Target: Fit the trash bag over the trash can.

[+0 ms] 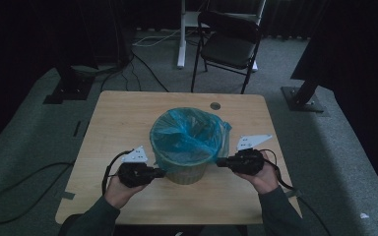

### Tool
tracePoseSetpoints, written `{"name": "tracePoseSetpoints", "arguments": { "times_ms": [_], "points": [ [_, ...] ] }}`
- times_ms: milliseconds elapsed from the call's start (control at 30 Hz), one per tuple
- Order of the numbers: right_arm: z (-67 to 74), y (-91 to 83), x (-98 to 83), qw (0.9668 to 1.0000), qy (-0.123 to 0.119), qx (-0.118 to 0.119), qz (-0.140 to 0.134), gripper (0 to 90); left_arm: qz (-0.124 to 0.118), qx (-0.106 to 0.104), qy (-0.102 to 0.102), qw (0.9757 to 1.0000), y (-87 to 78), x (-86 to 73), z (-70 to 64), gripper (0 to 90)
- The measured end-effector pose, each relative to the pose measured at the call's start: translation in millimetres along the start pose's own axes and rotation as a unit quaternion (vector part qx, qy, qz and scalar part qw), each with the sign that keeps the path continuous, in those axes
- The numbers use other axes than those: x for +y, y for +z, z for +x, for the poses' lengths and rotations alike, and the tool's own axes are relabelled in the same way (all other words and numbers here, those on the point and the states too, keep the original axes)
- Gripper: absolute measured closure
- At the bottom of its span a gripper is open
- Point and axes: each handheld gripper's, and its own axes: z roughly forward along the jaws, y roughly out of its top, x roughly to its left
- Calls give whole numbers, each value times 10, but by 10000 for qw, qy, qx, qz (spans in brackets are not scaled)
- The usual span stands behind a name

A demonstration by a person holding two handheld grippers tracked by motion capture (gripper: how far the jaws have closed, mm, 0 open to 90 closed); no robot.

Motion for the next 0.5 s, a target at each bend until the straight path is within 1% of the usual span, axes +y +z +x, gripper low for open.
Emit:
{"name": "tracePoseSetpoints", "arguments": {
  "times_ms": [100, 133, 167, 233, 267, 300, 367, 433, 467, 500],
  "points": [
    [-26, 84, -55, 9996, 116, 63, 241, 900, 48, -1, 5, 10000, 11, -8, 0, 878],
    [-41, 96, -66, 9995, 144, 49, 273, 900, 50, 0, 5, 10000, 17, -13, -1, 879],
    [-67, 107, -84, 9993, 237, 22, 299, 900, 67, -5, 5, 10000, 20, -16, 0, 879],
    [-111, 117, -108, 9987, 371, 82, 331, 900, 106, 15, 1, 9999, 32, -27, 11, 880],
    [-131, 123, -123, 9982, 452, 76, 375, 900, 130, 21, -6, 9999, 37, -33, 20, 882],
    [-141, 127, -131, 9980, 486, 89, 400, 900, 165, 51, -25, 9998, 44, -43, 39, 884],
    [-150, 141, -145, 9974, 557, 122, 442, 900, 168, 76, -153, 9997, 47, -78, 96, 888],
    [-126, 173, -148, 9970, 497, 197, 562, 900, 208, 202, -298, 9991, 42, -116, 157, 890],
    [-108, 194, -150, 9968, 449, 232, 616, 900, 230, 239, -340, 9989, 37, -128, 179, 890],
    [-99, 205, -151, 9969, 426, 247, 619, 900, 234, 285, -405, 9985, 30, -144, 204, 891]
  ]
}}
